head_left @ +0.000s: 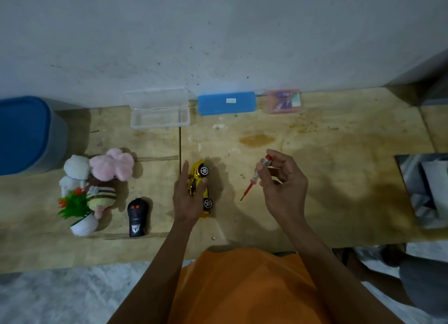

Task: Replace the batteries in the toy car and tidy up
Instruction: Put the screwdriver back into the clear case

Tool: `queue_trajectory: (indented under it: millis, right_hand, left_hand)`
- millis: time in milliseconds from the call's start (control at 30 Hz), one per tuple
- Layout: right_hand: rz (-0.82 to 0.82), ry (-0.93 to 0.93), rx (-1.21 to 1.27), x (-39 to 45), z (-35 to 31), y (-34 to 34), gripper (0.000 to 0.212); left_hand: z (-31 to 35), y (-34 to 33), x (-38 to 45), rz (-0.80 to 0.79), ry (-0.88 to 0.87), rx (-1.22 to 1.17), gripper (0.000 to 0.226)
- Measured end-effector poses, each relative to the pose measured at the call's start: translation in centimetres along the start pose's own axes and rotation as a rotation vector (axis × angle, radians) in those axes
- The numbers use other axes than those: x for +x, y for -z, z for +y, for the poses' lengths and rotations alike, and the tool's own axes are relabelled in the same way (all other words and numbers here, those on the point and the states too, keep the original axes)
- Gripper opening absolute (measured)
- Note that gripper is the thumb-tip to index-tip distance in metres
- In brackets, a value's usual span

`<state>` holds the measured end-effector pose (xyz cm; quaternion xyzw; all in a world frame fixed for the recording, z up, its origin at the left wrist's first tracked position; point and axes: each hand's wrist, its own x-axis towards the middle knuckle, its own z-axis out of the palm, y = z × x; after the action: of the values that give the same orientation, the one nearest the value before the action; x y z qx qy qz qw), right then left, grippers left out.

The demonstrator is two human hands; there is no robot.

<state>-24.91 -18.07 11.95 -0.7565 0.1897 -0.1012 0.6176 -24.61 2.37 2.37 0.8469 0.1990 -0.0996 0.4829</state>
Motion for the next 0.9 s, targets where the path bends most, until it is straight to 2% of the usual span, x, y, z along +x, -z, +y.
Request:
queue_trajectory:
  millis: [133, 367, 567, 633, 733, 900]
  right_hand:
    - [-0.025, -0.001, 0.011, 0.7, 0.3, 0.2, 0.026]
    - [-0.047, -0.033, -0.008, 1.5, 1.7, 1.5, 0.026]
    - [-0.07, -0.071, -0.023, 2.8, 2.9, 1.5, 0.025]
    - [-0.085, -0.114, -0.008, 3.2, 3.6, 1.4, 0.026]
    - [-0.111, -0.203, 0.03, 3.8, 4.7, 1.1, 0.026]
    - [-0.166, -0.529, 0.123, 4.5, 5.0, 0.1, 0.019]
  left_hand:
    - [0.6, -1.2, 0.2, 0.013, 0.005, 0.037, 0.062]
    - [1.4, -4.3, 0.1, 0.05, -0.024, 0.346, 0.051]
    - [2.2, -5.3, 0.2, 0.025, -0.045, 0.512, 0.054]
    - [2.4, -5.3, 0.2, 0.011, -0.061, 0.517, 0.054]
    - [2.7, -5.1, 0.3, -0.016, -0.086, 0.503, 0.067]
    - [1.7, -4.1, 0.2, -0.076, -0.073, 0.401, 0.078]
